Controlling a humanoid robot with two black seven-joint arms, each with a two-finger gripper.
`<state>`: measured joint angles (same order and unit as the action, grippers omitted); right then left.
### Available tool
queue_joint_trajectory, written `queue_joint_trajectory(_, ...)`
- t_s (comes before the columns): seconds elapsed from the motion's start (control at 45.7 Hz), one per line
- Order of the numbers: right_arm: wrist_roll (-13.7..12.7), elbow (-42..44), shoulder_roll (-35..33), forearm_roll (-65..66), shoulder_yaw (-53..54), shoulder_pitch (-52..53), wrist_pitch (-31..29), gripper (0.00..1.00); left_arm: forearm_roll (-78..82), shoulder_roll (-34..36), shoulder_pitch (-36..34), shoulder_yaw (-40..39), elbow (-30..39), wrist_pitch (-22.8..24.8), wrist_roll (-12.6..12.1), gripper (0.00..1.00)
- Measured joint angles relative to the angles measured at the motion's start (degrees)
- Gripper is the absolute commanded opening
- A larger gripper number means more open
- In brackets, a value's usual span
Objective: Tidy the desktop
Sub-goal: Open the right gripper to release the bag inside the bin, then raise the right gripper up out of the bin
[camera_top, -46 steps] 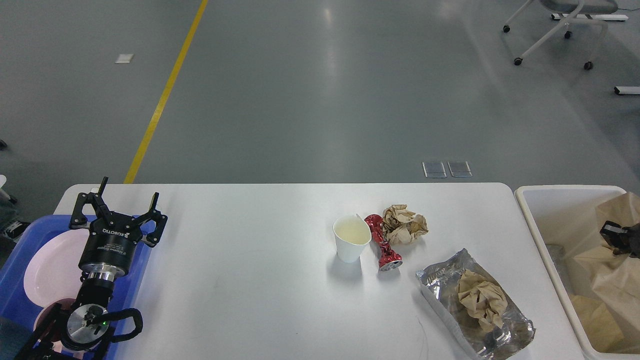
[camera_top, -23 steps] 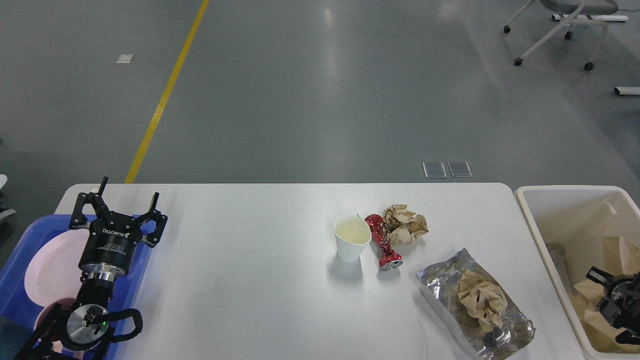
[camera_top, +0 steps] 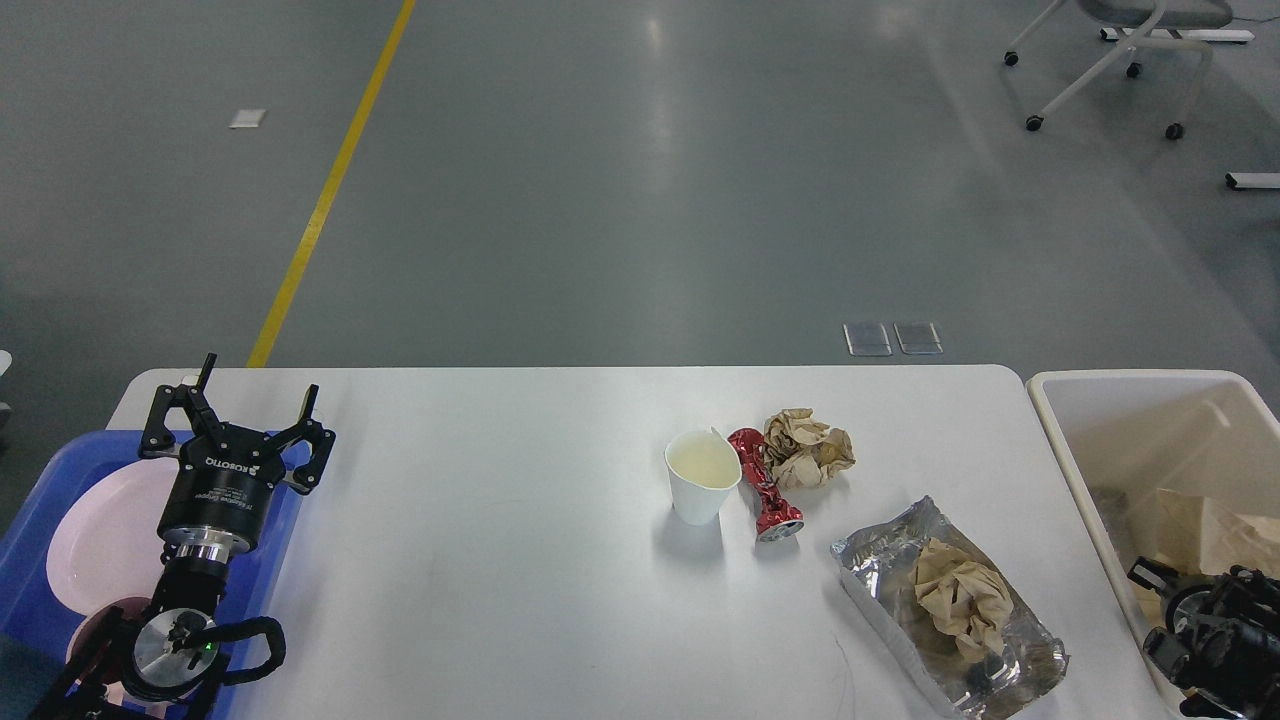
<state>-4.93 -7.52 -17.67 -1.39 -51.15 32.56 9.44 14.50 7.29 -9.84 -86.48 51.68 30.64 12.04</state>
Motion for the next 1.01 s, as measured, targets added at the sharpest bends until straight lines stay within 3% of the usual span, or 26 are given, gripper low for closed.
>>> queue_joint_trajectory(0.066, 0.0, 0.01, 0.0, -0.01, 0.0, 0.02, 1.38, 0.93, 0.0, 0.0, 0.0, 0.0, 0.0, 0.0, 0.0, 0.96)
queue_joint_trajectory(0.109, 0.02, 0.0, -0.07, -0.03, 0.0, 0.14, 1.94, 0.98, 0.0, 0.0, 0.0, 0.0, 0.0, 0.0, -0.01, 0.96)
queue_joint_trajectory(0.437, 0.26, -1.48, -0.81, -0.09, 0.29, 2.63, 2.1, 1.0, 0.0, 0.0, 0.0, 0.0, 0.0, 0.02, -0.01, 0.96)
queue_joint_trajectory(0.547, 0.35, -5.98, -3.38, 0.82, 0.23, 7.52, 0.38, 1.0, 0.0, 0.0, 0.0, 0.0, 0.0, 0.03, -0.01, 0.96)
queue_joint_trajectory(0.765, 0.08, -24.78, -11.89, 9.7, -2.69, 24.57, -9.2, 1.0, 0.0, 0.02, 0.0, -0.01, 0.0, 0.03, -0.01, 0.96)
queue_joint_trajectory(1.006, -0.1, -42.25, -14.59, 17.21, -11.33, 48.87, -27.87, 1.0, 0.0, 0.01, 0.0, -0.01, 0.0, 0.03, -0.01, 0.96)
